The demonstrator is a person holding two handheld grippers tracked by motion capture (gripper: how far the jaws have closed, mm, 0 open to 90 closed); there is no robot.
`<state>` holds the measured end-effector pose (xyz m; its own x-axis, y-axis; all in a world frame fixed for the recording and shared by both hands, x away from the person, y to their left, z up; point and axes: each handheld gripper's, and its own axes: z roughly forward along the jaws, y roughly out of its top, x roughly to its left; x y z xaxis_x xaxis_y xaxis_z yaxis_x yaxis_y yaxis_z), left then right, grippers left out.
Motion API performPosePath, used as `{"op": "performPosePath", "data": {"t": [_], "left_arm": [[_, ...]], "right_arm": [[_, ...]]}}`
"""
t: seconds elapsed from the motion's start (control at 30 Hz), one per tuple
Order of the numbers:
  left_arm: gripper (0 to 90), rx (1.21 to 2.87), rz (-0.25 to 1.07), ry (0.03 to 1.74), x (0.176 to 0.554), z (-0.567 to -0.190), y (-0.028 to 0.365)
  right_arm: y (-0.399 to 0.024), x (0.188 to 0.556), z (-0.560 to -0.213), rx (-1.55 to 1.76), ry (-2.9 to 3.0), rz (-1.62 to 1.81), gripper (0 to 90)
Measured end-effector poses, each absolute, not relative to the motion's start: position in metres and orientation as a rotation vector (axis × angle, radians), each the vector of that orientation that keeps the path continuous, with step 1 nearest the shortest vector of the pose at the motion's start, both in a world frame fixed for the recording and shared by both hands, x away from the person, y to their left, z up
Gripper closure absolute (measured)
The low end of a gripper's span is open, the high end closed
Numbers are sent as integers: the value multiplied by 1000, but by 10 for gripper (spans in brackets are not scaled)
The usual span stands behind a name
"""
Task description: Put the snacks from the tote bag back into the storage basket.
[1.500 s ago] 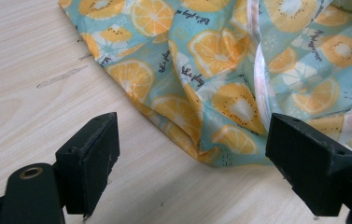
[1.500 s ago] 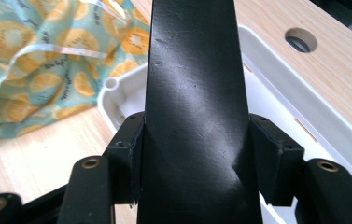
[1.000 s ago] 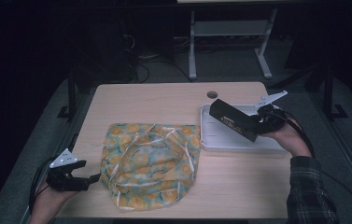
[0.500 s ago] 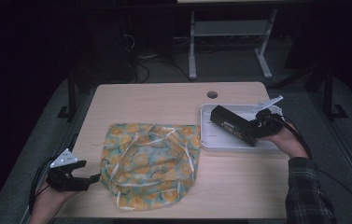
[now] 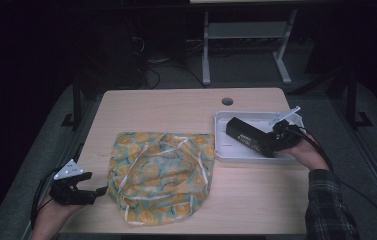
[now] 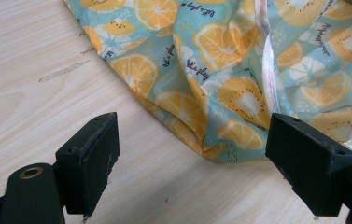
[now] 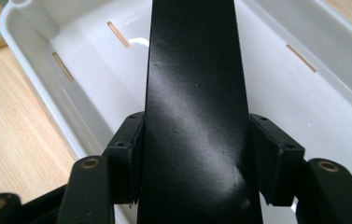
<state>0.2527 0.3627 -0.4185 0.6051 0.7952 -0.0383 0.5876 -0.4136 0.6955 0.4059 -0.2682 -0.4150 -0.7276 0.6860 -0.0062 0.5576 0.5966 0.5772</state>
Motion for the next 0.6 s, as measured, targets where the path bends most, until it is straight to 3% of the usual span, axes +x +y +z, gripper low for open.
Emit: {"op": "performPosePath", "data": {"t": [0.37, 0.6], "left_arm": [[170, 2152, 390, 1086, 253, -419, 363], [170, 2158, 386, 1086, 253, -419, 363]], "right_arm": [[-268, 404, -419, 1015, 2622, 786, 406], [-270, 405, -417, 1052, 2615, 816, 319]]}}
